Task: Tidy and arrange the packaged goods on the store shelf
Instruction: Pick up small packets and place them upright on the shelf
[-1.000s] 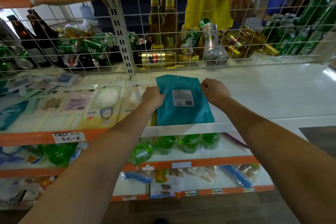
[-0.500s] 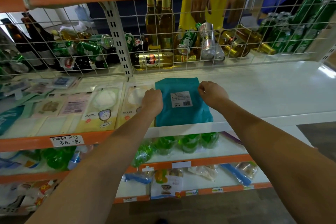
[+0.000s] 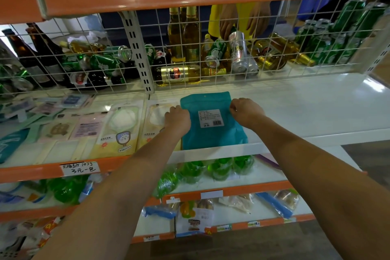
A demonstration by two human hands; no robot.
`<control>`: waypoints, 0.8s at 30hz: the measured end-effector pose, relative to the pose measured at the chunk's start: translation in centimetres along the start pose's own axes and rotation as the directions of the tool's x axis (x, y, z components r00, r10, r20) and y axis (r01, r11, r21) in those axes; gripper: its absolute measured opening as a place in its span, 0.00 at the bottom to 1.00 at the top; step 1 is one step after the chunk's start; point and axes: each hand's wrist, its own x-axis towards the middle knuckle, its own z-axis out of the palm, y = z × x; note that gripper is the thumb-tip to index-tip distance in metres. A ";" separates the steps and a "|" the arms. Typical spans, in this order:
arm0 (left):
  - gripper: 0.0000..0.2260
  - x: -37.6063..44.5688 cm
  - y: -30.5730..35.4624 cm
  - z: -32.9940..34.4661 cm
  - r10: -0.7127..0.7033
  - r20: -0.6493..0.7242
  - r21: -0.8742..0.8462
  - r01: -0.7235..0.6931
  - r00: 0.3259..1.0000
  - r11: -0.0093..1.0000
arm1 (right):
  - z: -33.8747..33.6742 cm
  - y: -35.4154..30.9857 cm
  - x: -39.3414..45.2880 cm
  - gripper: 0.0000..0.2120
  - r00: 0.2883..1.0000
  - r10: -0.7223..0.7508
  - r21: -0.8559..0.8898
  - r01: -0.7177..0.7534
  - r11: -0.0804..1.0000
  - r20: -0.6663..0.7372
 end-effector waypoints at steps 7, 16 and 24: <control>0.16 -0.7 -1.5 -1.3 0.131 -0.089 0.029 -0.129 0.987 0.991 | -0.9 -1.1 0.2 0.15 0.999 -0.033 -0.044 0.033 0.999 0.000; 0.15 -3.0 -3.7 -3.9 0.058 -0.114 0.019 -0.056 0.992 0.998 | -0.5 -5.2 0.6 0.14 0.985 -0.174 -0.046 0.174 0.984 0.021; 0.17 -6.2 -9.5 -5.6 -0.080 -0.169 0.011 0.083 0.982 0.997 | 0.4 -13.4 0.3 0.17 0.940 -0.333 -0.051 0.330 0.942 -0.068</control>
